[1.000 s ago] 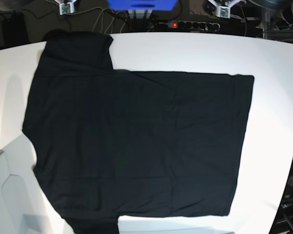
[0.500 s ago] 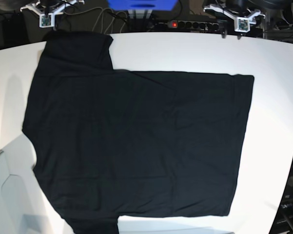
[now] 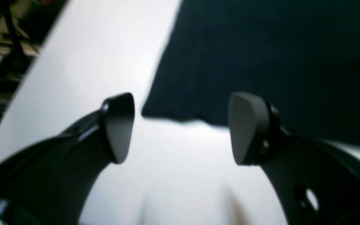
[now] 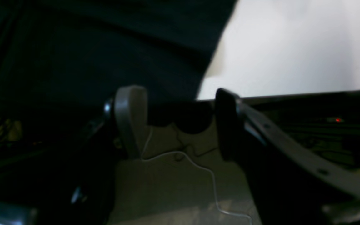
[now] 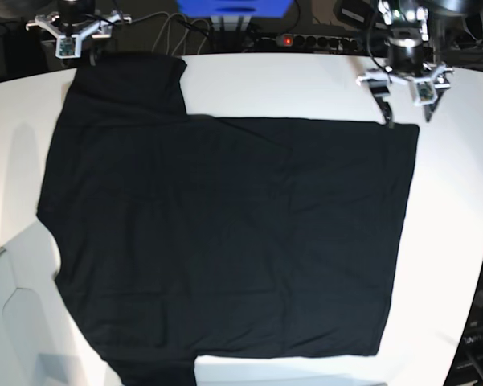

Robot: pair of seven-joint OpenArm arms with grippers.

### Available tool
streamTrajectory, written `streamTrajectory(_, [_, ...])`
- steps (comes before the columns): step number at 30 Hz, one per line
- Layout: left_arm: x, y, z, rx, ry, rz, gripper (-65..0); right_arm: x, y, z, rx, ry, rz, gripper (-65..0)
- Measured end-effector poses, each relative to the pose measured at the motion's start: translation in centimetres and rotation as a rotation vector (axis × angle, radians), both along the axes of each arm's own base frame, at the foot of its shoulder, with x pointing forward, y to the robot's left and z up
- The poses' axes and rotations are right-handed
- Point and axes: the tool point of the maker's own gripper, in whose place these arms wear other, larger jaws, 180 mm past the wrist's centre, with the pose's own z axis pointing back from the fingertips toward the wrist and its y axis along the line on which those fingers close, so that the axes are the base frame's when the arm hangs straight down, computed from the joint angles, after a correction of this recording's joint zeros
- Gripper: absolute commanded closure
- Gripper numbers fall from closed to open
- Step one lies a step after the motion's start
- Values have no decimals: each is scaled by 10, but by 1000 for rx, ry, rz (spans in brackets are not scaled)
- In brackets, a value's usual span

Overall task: Fold the T-shirt properly
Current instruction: 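Lower both grippers to the shoulder corners of the black T-shirt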

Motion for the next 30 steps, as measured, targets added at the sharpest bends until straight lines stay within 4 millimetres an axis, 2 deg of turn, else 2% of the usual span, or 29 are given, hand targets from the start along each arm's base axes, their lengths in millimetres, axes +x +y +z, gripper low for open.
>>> streamTrajectory(3, [10, 18, -11, -21, -11, 61, -457, 7, -4, 4, -10, -29, -6, -353])
streamTrajectory(5, [16, 29, -20, -69, -22, 108, -457, 5, -9, 4, -22, -20, -15, -354])
streamTrajectory(9, [22, 46, -34, -142, -24, 124, -455, 10, -15, 7, -36, -38, -30, -354])
streamTrajectory(15, [32, 46, -55, -217, 6, 108, -455, 7, -20, 3, -39, -4, -46, -353])
streamTrajectory(18, [39, 45, -68, -247, 61, 120, -455, 13, -20, 2, -37, -7, -53, -352])
streamTrajectory(21, [44, 45, -68, -254, 64, 121, -455, 10, -21, -1, -35, 17, -60, -352])
streamTrajectory(27, [41, 43, -71, -260, 77, 124, -453, 10, -21, -1, -35, 16, -59, -352])
streamTrajectory(30, [30, 42, -74, -262, 86, 122, -453, 10, -21, -1, -35, 16, -59, -352])
